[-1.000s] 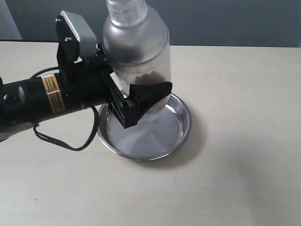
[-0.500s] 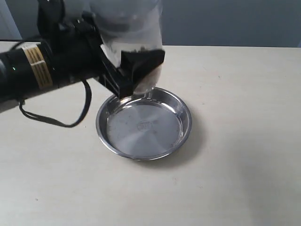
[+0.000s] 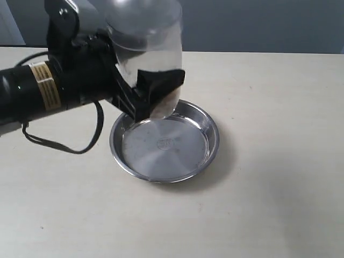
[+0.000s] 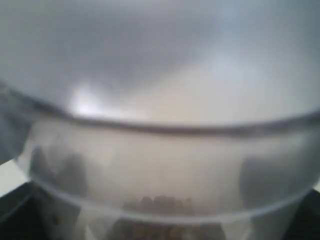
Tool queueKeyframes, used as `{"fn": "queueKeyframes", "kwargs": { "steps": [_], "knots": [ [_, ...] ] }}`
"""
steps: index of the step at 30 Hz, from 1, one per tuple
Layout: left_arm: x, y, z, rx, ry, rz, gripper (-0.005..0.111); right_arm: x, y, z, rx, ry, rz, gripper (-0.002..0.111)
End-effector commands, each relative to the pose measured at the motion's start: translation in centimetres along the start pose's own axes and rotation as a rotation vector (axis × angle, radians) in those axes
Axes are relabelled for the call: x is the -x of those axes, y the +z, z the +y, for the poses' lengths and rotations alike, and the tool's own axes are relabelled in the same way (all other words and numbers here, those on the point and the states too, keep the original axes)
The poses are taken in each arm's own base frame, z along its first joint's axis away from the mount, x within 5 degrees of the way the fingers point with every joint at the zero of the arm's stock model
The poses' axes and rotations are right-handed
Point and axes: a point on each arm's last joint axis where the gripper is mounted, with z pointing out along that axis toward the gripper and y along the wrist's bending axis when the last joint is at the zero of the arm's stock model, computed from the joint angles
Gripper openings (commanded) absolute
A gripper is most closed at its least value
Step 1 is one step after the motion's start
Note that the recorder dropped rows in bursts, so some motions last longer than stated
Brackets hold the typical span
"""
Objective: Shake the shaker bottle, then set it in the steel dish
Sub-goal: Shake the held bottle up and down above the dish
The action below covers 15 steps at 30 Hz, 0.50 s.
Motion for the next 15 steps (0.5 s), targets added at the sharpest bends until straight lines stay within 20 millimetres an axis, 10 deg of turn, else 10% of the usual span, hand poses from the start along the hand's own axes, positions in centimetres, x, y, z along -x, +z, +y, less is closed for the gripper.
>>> {"fn": "queueKeyframes", "kwargs": {
  "steps": [1,5,11,15],
  "knots": [
    [3.3,-0.4,-0.9,-0.103,-0.033,-0.248,0.000,0.0,0.0,0.0,0.002,-0.004,-0.009,-0.001],
    [6.1,-0.5,-1.0,-0.105,0.076,-0.314,0.000,0.0,0.0,0.0,0.002,-0.004,-0.009,-0.001],
    [-1.4,1.2,0.0,-0.048,-0.059,-0.011,0.000,0.0,0.0,0.0,0.002,-0.004,-0.009,-0.001],
    [3.3,0.6,-0.8,-0.122,-0.014,-0.262,0.000,0.0,0.0,0.0,0.002,-0.004,-0.009,-0.001]
  ]
}}
